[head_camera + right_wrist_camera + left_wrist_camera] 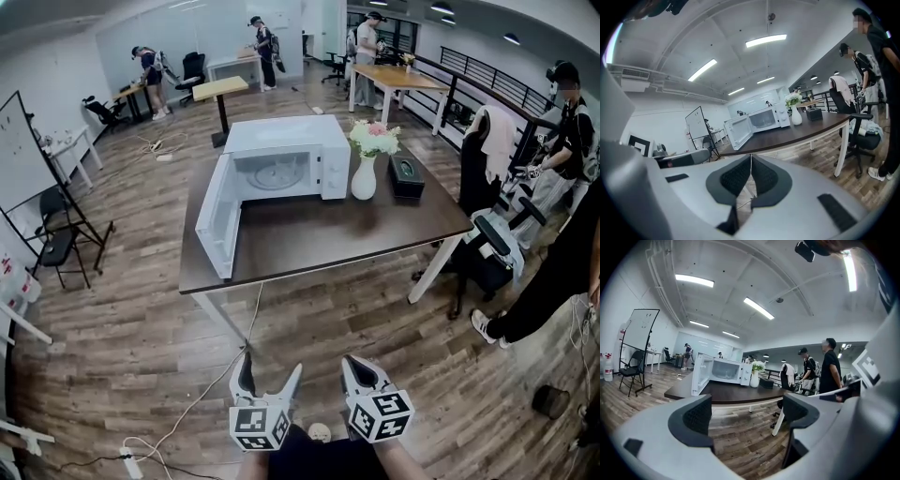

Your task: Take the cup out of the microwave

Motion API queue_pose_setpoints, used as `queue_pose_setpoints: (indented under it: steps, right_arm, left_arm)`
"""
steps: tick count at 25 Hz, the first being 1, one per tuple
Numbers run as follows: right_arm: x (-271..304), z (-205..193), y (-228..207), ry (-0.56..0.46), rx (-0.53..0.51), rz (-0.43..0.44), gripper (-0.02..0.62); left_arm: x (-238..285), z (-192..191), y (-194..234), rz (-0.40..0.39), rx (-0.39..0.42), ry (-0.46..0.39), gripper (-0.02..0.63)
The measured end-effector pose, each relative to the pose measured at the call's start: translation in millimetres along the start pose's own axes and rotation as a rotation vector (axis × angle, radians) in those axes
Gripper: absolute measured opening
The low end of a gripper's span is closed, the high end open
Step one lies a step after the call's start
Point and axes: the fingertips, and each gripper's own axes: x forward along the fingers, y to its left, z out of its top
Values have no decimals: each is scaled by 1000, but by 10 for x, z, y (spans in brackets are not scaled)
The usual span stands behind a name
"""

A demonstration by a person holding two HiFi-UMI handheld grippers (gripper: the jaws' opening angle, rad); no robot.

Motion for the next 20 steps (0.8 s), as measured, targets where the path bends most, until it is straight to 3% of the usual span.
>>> queue_pose_setpoints:
  steps: [20]
  right_arm:
    - [168,124,-301,-2,26,-62,-5]
  left_arm:
    - [411,14,29,-18,0,37,446]
